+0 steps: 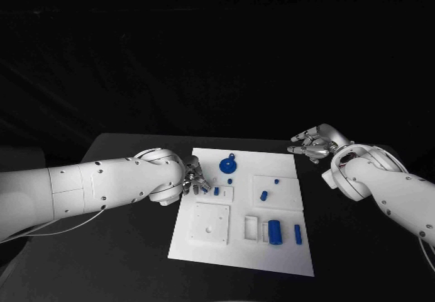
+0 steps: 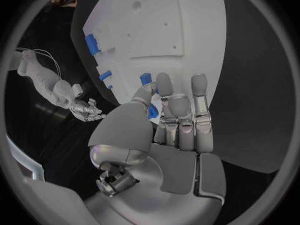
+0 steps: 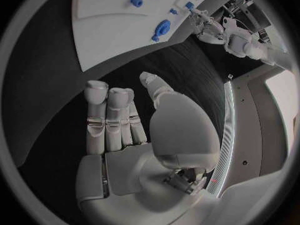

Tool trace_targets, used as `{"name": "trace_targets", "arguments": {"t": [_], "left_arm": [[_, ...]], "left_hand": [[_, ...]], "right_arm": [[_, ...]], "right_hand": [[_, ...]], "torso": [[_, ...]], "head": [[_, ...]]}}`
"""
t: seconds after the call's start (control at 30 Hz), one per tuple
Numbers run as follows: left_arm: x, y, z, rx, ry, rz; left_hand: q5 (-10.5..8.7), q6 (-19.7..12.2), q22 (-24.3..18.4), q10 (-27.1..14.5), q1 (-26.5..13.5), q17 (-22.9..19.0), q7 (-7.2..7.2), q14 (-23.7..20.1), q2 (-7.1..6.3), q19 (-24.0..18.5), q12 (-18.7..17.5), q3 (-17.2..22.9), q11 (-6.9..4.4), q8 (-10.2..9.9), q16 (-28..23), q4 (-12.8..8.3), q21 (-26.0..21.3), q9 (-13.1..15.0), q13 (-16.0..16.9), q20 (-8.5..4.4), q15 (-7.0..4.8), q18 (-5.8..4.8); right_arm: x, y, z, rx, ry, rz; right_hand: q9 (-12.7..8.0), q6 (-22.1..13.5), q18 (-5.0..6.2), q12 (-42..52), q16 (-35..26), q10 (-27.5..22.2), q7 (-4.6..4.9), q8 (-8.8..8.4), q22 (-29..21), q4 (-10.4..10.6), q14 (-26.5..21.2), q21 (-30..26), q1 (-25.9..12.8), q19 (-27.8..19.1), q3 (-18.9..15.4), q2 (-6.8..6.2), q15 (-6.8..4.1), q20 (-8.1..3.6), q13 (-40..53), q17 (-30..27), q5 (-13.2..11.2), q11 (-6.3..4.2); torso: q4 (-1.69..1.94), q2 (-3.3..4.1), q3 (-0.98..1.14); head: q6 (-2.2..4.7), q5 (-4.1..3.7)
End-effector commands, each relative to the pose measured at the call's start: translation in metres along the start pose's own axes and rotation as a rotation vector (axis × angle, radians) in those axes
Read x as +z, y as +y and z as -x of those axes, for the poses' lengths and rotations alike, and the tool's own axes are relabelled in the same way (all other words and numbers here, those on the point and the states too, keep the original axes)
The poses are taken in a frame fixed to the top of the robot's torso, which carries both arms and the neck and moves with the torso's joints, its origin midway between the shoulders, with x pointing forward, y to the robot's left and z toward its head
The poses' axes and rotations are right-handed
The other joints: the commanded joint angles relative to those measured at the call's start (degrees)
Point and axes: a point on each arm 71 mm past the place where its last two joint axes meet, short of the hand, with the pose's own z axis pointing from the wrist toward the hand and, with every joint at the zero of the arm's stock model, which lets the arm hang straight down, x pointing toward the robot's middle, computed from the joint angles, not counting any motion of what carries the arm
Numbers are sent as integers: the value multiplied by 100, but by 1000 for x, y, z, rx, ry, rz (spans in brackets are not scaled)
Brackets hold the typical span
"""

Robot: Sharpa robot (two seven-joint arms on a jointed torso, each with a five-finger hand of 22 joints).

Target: Assemble the parts on the task board

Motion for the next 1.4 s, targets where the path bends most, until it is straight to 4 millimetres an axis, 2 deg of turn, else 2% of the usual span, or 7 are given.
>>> {"name": "trace_targets", "arguments": {"t": [0.03, 1.4], "left_arm": [[0, -1, -1, 13, -1, 4], [2, 3, -6, 40, 45, 12]], "left_hand": [[20, 296, 100, 264, 8, 8, -239, 38, 47, 37, 24, 221, -25, 12, -10, -194, 22, 147, -6, 17, -1, -47], [29, 285, 102, 263, 8, 37, -233, 38, 60, 33, 15, 243, -23, 0, -35, -230, 17, 188, -17, 16, 1, -49]], "right_arm": [[0, 1, -1, -5, 13, 7], [-1, -1, -1, -7, 16, 3]], "right_hand": [[-9, -20, 87, 9, -20, -9, 12, -21, 397, -4, -12, -32, -61, 248, 33, 5, -15, 2, -6, -4, 32, -7], [-9, -7, 86, 12, -9, 1, 10, -20, 399, -12, 0, -20, -69, 254, 51, 9, -19, -2, -5, 7, 49, -10]], "torso": [[1, -1, -5], [3, -2, -4]], "head": [[-4, -4], [-45, 19]]}}
